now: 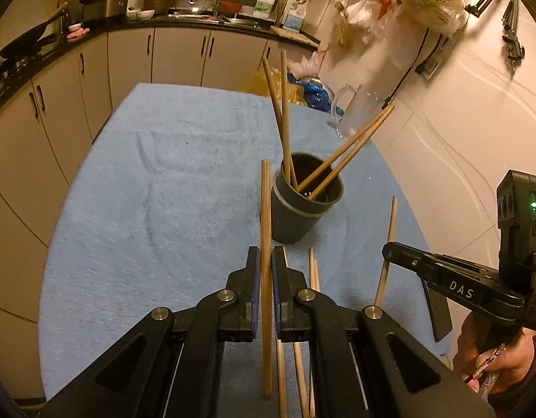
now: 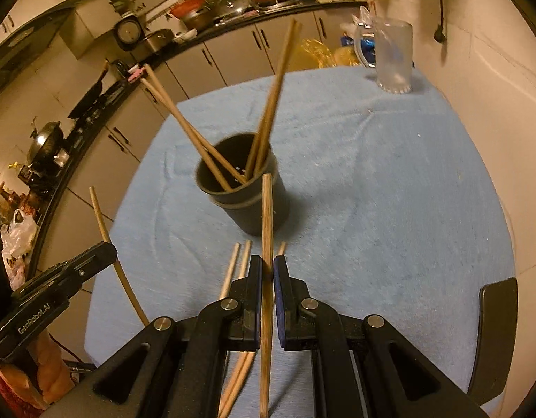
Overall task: Organize utensils
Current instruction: 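Lift both held chopsticks upright and carry them above the black cup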
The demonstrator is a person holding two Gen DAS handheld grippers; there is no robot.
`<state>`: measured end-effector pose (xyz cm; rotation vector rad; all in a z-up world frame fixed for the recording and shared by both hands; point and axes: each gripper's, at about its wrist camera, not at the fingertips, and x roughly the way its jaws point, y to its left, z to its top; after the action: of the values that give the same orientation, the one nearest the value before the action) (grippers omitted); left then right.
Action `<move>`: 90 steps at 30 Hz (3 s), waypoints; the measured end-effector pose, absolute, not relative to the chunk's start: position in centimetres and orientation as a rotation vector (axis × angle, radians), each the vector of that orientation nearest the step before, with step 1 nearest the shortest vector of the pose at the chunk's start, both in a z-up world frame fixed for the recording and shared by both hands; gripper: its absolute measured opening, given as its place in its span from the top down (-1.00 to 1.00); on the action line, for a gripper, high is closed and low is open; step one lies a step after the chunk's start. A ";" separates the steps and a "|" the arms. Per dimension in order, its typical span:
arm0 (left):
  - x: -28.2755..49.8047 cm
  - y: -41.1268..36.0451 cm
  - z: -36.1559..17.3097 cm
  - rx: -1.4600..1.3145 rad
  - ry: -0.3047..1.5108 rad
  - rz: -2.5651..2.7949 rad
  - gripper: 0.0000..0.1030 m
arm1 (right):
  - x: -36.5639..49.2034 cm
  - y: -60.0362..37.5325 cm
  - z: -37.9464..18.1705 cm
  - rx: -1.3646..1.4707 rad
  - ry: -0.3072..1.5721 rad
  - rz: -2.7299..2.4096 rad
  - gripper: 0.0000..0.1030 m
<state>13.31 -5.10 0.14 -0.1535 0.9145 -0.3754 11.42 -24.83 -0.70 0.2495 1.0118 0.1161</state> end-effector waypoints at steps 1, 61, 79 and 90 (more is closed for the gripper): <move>13.3 -5.1 0.3 -0.156 0.910 -0.373 0.89 | 11.4 -24.7 -0.5 0.248 1.007 0.119 0.86; 9.9 -2.2 4.4 -0.181 0.797 -0.328 0.89 | 12.6 -24.1 2.3 0.245 0.929 0.130 0.87; 10.3 -1.9 5.1 -0.182 0.788 -0.347 0.89 | 11.9 -25.6 4.5 0.294 0.868 0.108 0.87; 10.9 -1.9 6.1 -0.186 0.778 -0.338 0.89 | 11.9 -26.2 6.2 0.302 0.836 0.114 0.87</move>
<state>10.95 -1.88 6.06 -0.1861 0.7777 -0.3384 11.86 -26.16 6.20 0.3017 0.8365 0.1142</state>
